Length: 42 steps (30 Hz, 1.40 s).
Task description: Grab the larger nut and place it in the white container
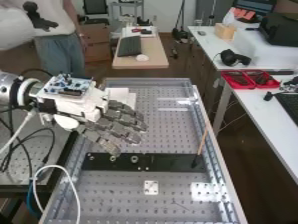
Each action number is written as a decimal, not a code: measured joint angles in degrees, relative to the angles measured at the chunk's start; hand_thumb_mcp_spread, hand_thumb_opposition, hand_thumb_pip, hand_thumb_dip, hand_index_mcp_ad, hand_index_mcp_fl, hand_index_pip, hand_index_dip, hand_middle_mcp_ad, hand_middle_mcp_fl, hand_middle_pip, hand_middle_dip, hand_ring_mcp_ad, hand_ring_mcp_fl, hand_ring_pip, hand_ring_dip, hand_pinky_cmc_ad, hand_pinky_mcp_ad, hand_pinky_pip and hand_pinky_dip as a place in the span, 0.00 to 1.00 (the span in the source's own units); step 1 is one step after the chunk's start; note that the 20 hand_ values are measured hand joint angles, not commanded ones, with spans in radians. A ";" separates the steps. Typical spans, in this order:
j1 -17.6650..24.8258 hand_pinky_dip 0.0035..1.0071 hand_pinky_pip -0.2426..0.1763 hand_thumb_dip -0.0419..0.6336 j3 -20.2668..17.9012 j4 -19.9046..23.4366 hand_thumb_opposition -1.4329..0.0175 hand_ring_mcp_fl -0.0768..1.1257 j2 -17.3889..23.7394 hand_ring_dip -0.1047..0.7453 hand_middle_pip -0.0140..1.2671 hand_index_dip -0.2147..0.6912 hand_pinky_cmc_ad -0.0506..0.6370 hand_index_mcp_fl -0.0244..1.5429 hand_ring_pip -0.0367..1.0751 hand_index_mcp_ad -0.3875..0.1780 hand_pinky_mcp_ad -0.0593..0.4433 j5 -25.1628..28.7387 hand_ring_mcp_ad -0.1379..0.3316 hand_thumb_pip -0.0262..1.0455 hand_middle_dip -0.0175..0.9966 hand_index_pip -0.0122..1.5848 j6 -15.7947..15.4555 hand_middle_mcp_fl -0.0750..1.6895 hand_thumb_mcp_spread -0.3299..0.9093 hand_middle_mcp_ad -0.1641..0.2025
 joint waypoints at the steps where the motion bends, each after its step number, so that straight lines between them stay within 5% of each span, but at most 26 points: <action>1: -0.71 0.63 0.32 0.27 -0.31 0.56 0.40 0.06 -0.83 0.27 0.11 0.09 0.63 0.03 0.11 0.48 0.74 -0.59 0.71 0.69 0.24 0.48 -0.08 0.04 0.46 0.66; 10: -4.43 0.55 0.32 0.27 -2.52 6.43 0.38 0.06 -5.43 0.27 0.11 0.11 0.63 0.03 0.11 0.38 0.74 -5.42 0.71 0.69 0.24 0.79 -1.66 0.04 0.50 0.67; 16: -5.68 0.54 0.32 0.27 -3.76 10.72 0.38 0.06 -7.41 0.27 0.11 0.15 0.63 0.02 0.11 0.37 0.74 -8.24 0.70 0.69 0.24 0.90 -2.93 0.04 0.51 0.66; 29: -7.18 0.54 0.32 0.27 -4.26 19.10 0.38 0.07 -13.31 0.27 0.11 0.24 0.63 0.02 0.14 0.35 0.74 -10.69 0.67 0.70 0.23 0.97 -5.31 0.04 0.52 0.66; 42: -8.52 0.54 0.32 0.29 -2.37 18.51 0.37 0.06 -14.37 0.27 0.11 0.27 0.61 0.02 0.17 0.35 0.72 -15.76 0.67 0.71 0.22 0.98 -9.36 0.04 0.55 0.65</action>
